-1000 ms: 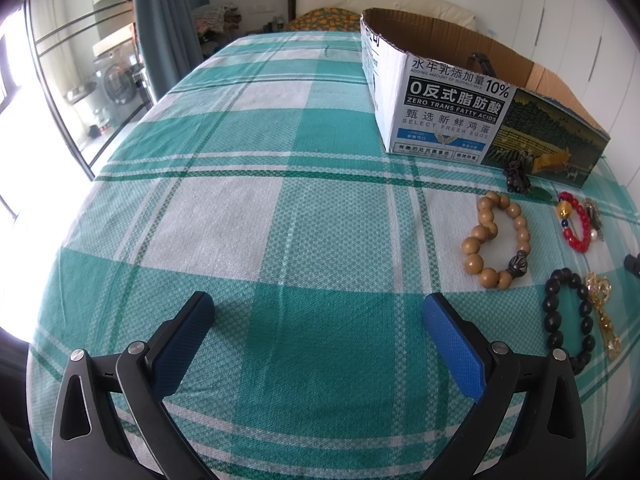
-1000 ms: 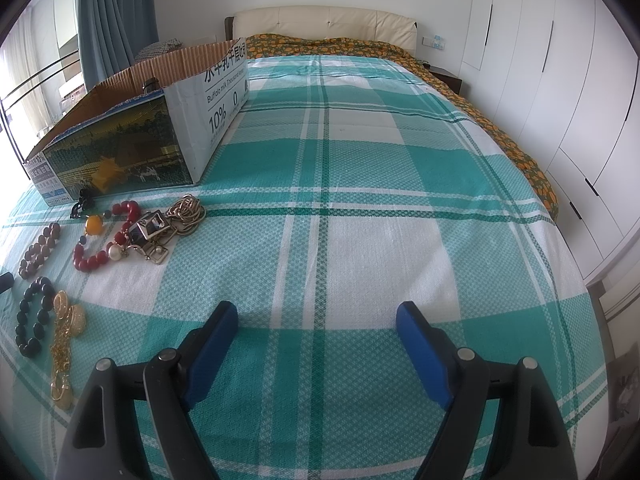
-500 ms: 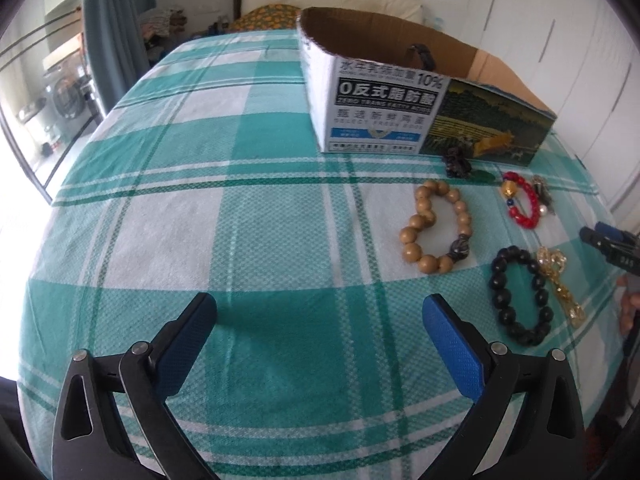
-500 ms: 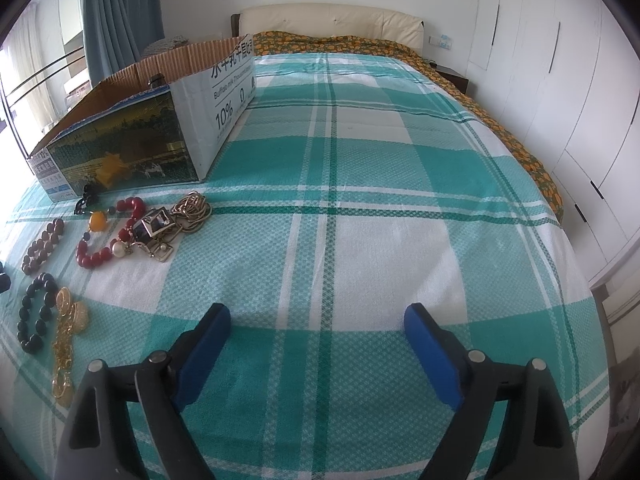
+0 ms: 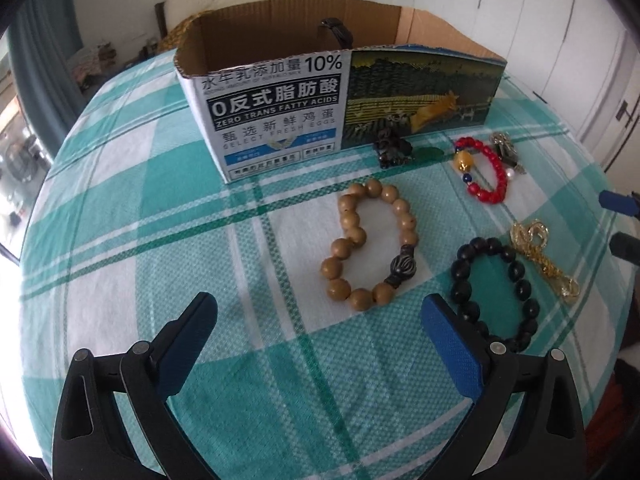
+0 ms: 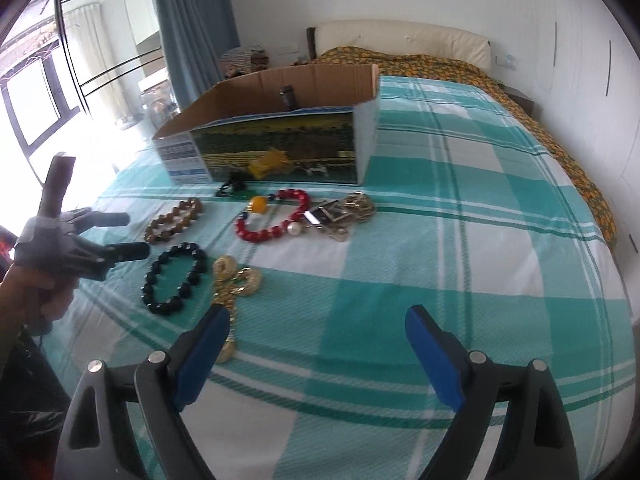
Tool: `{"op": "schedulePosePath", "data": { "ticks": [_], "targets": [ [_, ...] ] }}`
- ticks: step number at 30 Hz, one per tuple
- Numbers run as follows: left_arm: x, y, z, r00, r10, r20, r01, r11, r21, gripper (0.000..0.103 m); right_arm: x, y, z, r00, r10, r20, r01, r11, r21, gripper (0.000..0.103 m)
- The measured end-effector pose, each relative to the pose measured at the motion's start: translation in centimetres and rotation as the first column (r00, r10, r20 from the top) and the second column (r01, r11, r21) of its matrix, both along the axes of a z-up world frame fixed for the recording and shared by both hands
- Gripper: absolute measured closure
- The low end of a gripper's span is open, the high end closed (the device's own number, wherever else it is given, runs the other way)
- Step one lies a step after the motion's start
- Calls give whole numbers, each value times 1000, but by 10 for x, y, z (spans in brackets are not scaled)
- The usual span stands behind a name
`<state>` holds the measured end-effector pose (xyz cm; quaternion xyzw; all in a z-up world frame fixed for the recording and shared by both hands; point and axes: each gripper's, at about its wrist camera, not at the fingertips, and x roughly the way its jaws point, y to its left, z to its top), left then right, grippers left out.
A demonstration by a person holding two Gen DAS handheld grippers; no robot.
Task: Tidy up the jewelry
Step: 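Move the left tool toward the small wooden bead bracelet while the right tool grasps the gold pendant chain, then close the left tool on the small wooden bracelet while the right tool lifts the gold chain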
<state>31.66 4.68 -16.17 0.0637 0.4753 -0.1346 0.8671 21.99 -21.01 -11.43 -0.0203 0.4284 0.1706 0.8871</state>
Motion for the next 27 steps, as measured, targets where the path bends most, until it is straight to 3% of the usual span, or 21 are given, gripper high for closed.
{"op": "schedulePosePath", "data": {
  "ticks": [2,5,10,13,20,23,25,27],
  "targets": [
    [3,-2,3,1000,-3,10,3,1000,7,1,-4,8,0,1000,28,-3,-28,1000,8,13],
    [6,7,10,1000,16,17,-15,998,-55,1,-4,15,-4,998,62,-16,-61,998,17,13],
    [17,27,14,997,77,0,-76,989,-125,3,2,33,-15,990,127,-53,-125,991,38,32],
    [27,27,12,996,93,-16,-95,987,-133,10,11,50,-25,986,151,-67,-150,988,20,45],
    [37,12,2,997,69,-23,-71,995,-69,19,13,71,-35,985,163,-63,-165,985,-41,54],
    [35,2,-1,998,54,-15,-54,998,-18,21,11,75,-36,987,156,-46,-159,984,-84,64],
    [29,-4,-1,999,35,2,-35,999,19,24,11,76,-36,989,146,-34,-149,983,-111,78],
    [23,-10,1,1000,16,0,-16,1000,15,40,12,74,-36,990,139,-27,-142,982,-122,88]
  ]
}}
